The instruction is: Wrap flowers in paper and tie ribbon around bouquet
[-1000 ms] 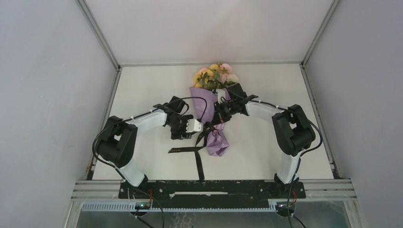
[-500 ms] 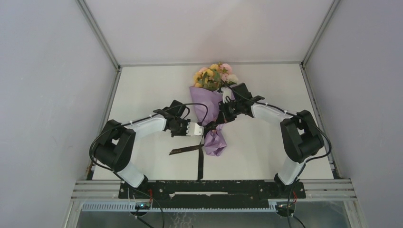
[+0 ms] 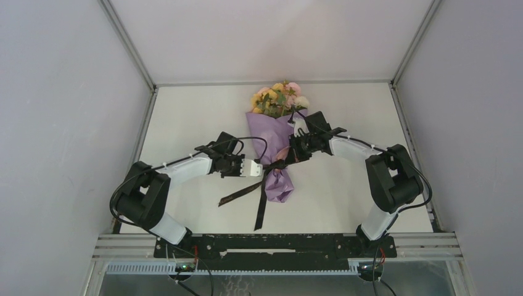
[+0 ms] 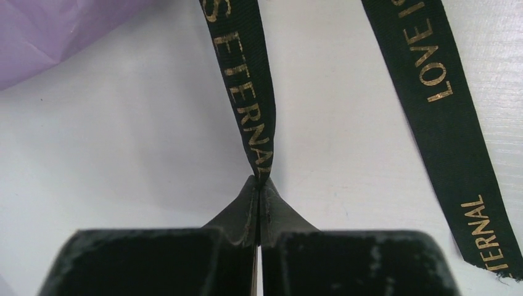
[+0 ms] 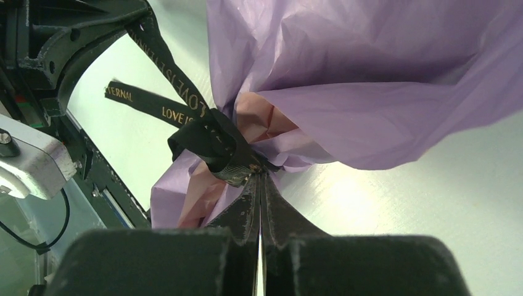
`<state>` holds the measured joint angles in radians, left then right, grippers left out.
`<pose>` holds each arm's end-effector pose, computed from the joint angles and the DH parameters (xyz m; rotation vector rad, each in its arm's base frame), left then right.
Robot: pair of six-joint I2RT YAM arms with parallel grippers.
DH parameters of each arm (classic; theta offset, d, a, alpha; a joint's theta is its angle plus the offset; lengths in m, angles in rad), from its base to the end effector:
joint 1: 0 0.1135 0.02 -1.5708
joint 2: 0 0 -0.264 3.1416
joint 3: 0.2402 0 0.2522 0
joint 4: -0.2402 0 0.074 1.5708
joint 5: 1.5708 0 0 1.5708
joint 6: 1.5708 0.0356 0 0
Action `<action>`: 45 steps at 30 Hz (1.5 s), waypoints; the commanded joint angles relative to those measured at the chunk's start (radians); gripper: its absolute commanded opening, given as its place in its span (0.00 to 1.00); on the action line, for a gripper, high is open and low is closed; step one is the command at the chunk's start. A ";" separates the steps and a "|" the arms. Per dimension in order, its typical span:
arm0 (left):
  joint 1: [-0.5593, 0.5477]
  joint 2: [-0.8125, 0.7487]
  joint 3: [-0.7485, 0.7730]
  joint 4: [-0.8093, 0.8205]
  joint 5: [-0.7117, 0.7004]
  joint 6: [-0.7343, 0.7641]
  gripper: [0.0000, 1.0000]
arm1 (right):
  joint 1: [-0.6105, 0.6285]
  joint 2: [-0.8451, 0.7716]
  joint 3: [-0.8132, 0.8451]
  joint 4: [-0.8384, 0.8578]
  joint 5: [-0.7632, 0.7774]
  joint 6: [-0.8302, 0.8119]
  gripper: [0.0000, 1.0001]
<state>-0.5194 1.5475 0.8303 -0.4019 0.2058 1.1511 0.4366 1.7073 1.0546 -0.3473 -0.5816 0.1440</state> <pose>0.2442 -0.1480 0.1637 2.0066 1.7311 -0.0710 0.3026 0.1628 0.1866 -0.6044 2.5371 0.9632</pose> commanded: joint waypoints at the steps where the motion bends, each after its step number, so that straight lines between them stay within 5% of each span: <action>1: -0.004 -0.031 0.010 0.007 -0.002 -0.007 0.00 | 0.022 -0.028 0.004 0.057 -0.045 0.016 0.05; 7: -0.015 -0.025 0.020 0.008 0.019 -0.007 0.00 | 0.002 -0.013 0.003 0.091 -0.061 0.044 0.13; 9: -0.019 -0.025 0.031 0.005 0.030 -0.003 0.00 | 0.001 -0.013 0.003 0.115 -0.089 0.047 0.03; 14: -0.018 -0.043 0.123 -0.056 0.121 -0.052 0.33 | 0.005 -0.004 0.003 0.141 -0.128 0.043 0.00; 28: -0.032 0.051 0.368 -0.065 0.520 -0.020 0.47 | 0.014 0.022 0.003 0.136 -0.200 -0.006 0.00; 45: -0.091 0.133 0.281 0.113 0.548 -0.127 0.41 | 0.003 0.018 0.003 0.129 -0.234 -0.013 0.00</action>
<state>-0.6025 1.6707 1.1545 -0.3313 0.7162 1.0378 0.4446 1.7309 1.0542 -0.2489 -0.7895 0.1509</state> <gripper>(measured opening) 0.404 0.006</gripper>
